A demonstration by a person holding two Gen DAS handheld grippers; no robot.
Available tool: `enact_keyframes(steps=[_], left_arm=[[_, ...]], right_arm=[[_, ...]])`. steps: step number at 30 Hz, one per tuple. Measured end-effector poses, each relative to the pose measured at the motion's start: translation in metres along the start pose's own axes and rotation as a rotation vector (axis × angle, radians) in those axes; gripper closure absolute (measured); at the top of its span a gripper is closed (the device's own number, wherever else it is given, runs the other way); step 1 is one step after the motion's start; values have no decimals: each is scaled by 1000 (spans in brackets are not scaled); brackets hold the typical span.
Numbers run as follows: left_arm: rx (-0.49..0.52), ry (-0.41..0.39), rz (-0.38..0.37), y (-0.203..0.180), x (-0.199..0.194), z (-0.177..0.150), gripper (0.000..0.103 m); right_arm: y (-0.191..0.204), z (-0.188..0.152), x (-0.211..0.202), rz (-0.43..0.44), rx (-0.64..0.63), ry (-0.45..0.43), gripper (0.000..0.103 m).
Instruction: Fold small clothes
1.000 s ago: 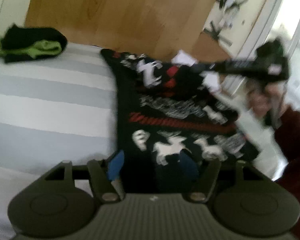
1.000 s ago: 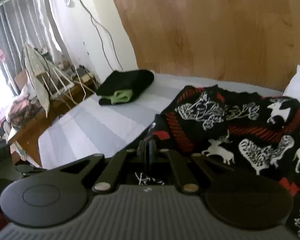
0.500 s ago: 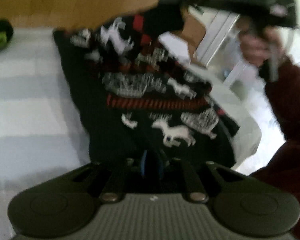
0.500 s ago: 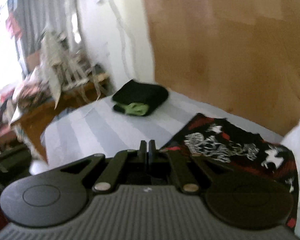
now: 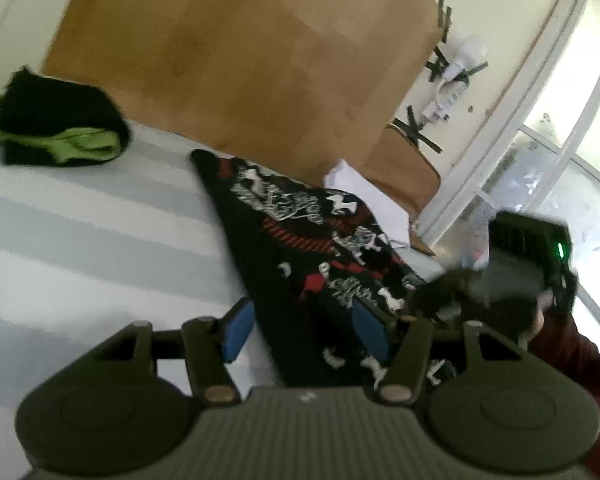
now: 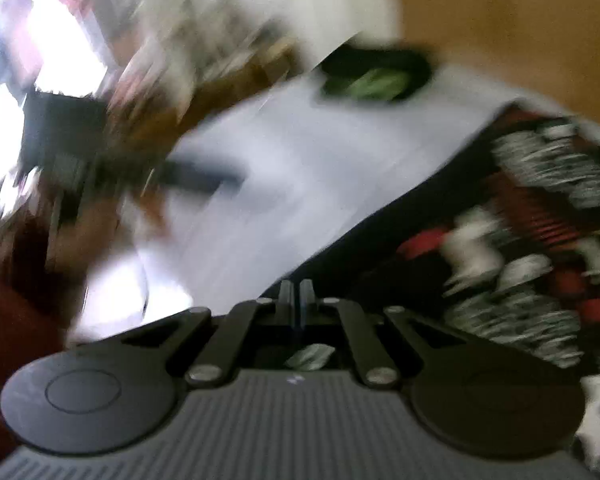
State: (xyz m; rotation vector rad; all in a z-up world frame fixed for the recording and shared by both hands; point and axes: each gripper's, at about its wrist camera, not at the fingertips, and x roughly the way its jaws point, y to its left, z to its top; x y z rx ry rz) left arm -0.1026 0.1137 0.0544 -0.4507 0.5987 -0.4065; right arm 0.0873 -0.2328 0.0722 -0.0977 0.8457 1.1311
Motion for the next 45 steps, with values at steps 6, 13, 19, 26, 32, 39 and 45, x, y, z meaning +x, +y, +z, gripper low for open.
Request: enact_keyframes(steps=[6, 13, 19, 26, 32, 39, 45], left_arm=[[22, 124, -22, -22, 88, 30, 40], [-50, 239, 27, -15, 149, 35, 91], [-23, 196, 14, -26, 123, 27, 94], [-121, 111, 8, -12, 58, -5, 94], [-248, 155, 59, 6, 73, -22, 91], [-233, 145, 6, 5, 65, -9, 90], [-198, 130, -22, -6, 62, -3, 90]], right_arm=[[-82, 43, -11, -314, 175, -157, 93], [-167, 77, 49, -400, 308, -143, 57], [-205, 82, 90, -343, 465, -108, 72], [-144, 93, 112, -249, 264, -79, 94], [-116, 88, 122, -323, 131, -110, 88], [-118, 77, 136, -362, 140, -72, 85], [-102, 41, 61, -275, 277, -173, 82]])
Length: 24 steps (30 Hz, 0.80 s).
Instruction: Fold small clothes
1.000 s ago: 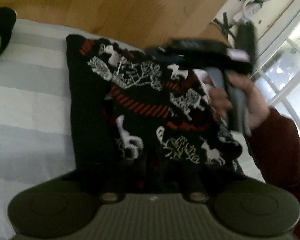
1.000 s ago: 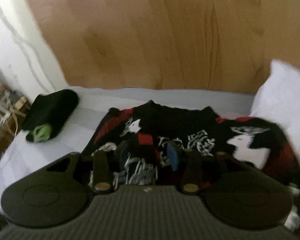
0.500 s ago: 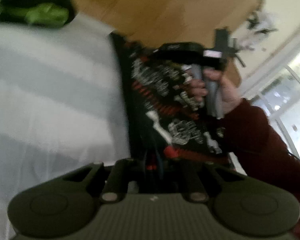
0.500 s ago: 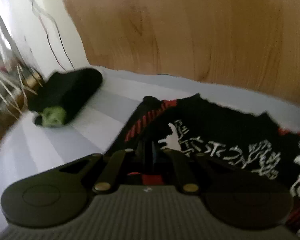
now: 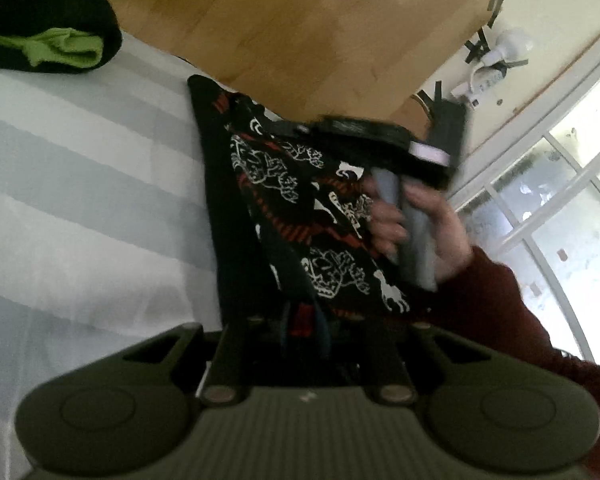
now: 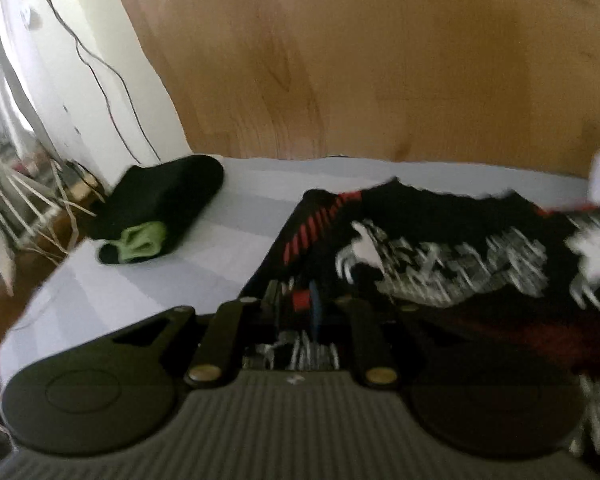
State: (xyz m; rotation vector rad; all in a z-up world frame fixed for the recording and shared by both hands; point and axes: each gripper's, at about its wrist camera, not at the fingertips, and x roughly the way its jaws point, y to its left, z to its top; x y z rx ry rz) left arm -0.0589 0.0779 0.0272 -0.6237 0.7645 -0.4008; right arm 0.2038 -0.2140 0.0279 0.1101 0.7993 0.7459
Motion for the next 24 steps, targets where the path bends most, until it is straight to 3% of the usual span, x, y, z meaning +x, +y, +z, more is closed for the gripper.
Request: enact_keyframes(steps=[2, 5, 6, 7, 9, 12, 17, 20, 23, 24], left_arm=[[-2, 6, 21, 2, 1, -1, 86], [-4, -1, 24, 7, -7, -1, 58], [-4, -10, 25, 6, -10, -1, 43], [2, -16, 21, 8, -15, -1, 35], [15, -32, 5, 4, -21, -1, 30], [28, -16, -2, 0, -18, 0, 29], [31, 7, 97, 5, -9, -3, 29], [-14, -10, 113, 20, -17, -5, 29], [-48, -7, 73, 28, -18, -7, 36], [-46, 2, 60, 29, -15, -7, 46]], right_arm=[[-6, -19, -21, 33, 37, 27, 81], [-13, -52, -50, 92, 107, 90, 75], [-11, -61, -55, 108, 122, 107, 73], [-11, -71, -60, 123, 135, 125, 73], [-8, -86, -63, 142, 159, 153, 72], [3, -97, -54, 175, 195, 156, 70], [13, -102, -51, 198, 261, 102, 57], [9, -107, -56, 208, 279, 100, 57], [9, -113, -59, 236, 328, 114, 57], [12, -114, -56, 249, 331, 124, 57]])
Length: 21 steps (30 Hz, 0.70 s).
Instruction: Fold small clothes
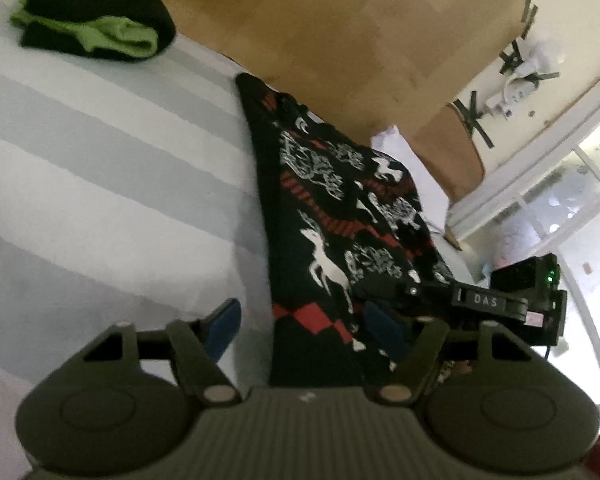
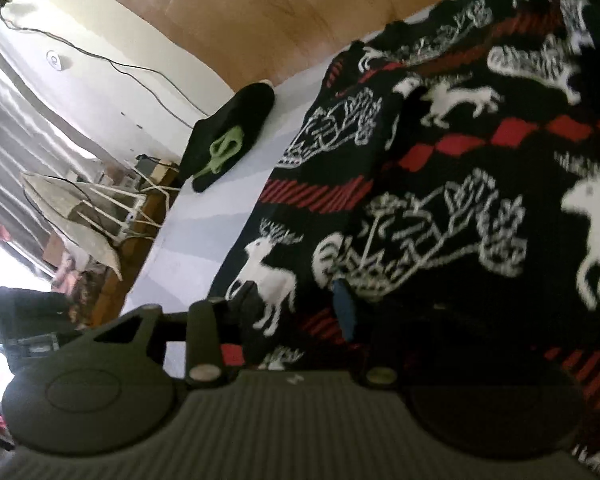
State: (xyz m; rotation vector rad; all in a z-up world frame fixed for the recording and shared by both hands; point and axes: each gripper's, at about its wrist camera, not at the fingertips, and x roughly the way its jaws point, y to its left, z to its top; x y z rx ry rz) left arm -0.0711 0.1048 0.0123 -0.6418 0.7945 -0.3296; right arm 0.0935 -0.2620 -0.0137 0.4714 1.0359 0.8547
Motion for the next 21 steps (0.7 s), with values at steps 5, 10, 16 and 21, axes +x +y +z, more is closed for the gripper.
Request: enact_keyframes(steps=[5, 10, 16, 21], left_arm=[[14, 45, 14, 0, 12, -1, 92], [60, 8, -7, -21, -4, 1, 93], [117, 34, -69, -50, -1, -1, 92], [109, 137, 14, -46, 26, -15, 90]], right_arm=[[9, -1, 12, -24, -24, -20, 89], [20, 7, -10, -4, -88, -73, 90], [27, 10, -48, -21, -161, -130, 90], [-2, -13, -18, -126, -101, -23, 90]])
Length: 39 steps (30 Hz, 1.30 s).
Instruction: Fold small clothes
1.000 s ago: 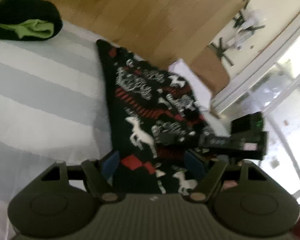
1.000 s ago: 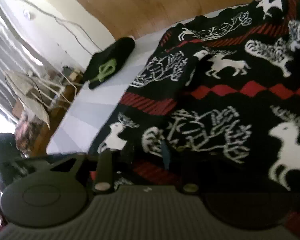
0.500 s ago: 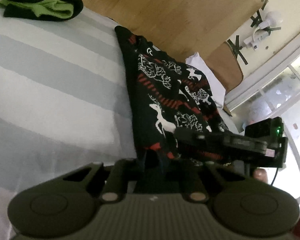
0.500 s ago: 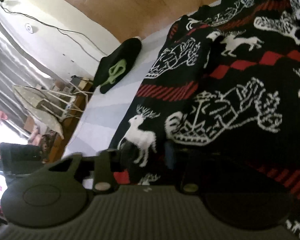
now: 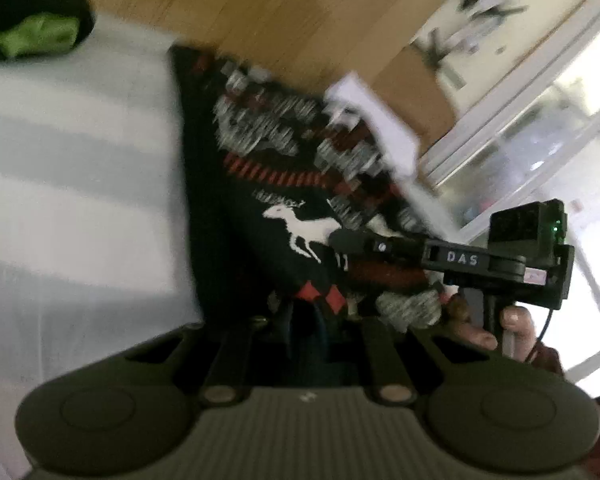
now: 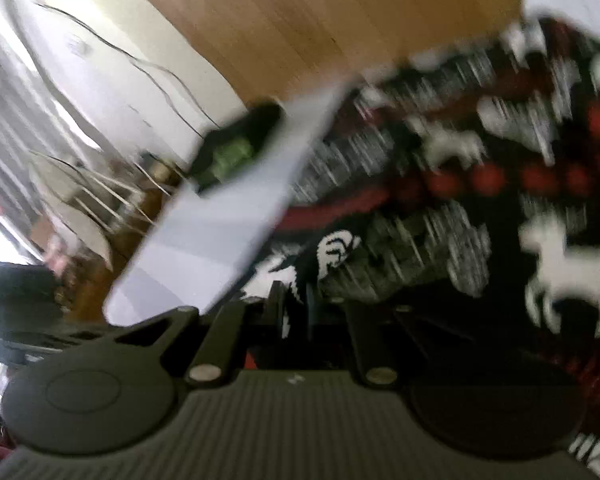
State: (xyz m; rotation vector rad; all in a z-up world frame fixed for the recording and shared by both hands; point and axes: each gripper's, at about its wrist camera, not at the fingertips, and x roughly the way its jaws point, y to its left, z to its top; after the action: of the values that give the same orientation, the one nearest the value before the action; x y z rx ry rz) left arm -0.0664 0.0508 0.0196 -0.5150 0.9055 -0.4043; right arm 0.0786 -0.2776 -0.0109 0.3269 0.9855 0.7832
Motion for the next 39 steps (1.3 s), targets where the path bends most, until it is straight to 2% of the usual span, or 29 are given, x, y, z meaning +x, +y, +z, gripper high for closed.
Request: enact_keyframes(steps=[1, 3, 6, 8, 10, 13, 15, 17, 19, 22, 25, 28, 30, 32, 35, 37, 39], left_arm=[[-13, 22, 24, 3, 6, -3, 90], [-10, 35, 36, 5, 6, -3, 88], [36, -28, 47, -1, -13, 10, 85], [50, -83, 41, -1, -25, 24, 84], [59, -119, 25, -6, -28, 40, 84], [94, -117, 9, -16, -13, 60, 84], [102, -90, -3, -19, 6, 70, 84], [102, -47, -11, -21, 30, 76, 83], [106, -1, 2, -20, 53, 78, 83], [94, 53, 50, -11, 77, 79, 86], [70, 51, 26, -3, 78, 79, 86], [49, 48, 16, 1, 76, 77, 86], [49, 47, 22, 0, 76, 76, 86], [49, 48, 29, -2, 74, 77, 86], [61, 44, 40, -5, 70, 81, 83], [81, 19, 43, -7, 62, 83, 75], [93, -21, 32, -6, 50, 87, 70]], right_arm=[[-5, -5, -1, 22, 10, -29, 89], [-11, -1, -7, 50, 34, -22, 85], [-27, 9, -46, 62, 62, -156, 85], [-36, 13, -75, 0, 63, -258, 85], [-47, 16, -105, -124, 48, -358, 83], [-70, 17, -140, -301, 75, -470, 72], [-92, 15, -157, -374, 118, -516, 72], [-113, 11, -168, -439, 171, -540, 71], [-133, 8, -172, -455, 236, -551, 67], [-157, 7, -171, -398, 315, -543, 63], [-164, 12, -160, -350, 354, -515, 61], [-162, 20, -145, -327, 325, -490, 61], [-156, 27, -137, -315, 293, -455, 93], [-155, 38, -144, -352, 277, -501, 93], [-146, 65, -185, -455, 251, -653, 93], [-125, 89, -204, -439, 191, -671, 93], [-94, 105, -203, -421, 87, -642, 93]])
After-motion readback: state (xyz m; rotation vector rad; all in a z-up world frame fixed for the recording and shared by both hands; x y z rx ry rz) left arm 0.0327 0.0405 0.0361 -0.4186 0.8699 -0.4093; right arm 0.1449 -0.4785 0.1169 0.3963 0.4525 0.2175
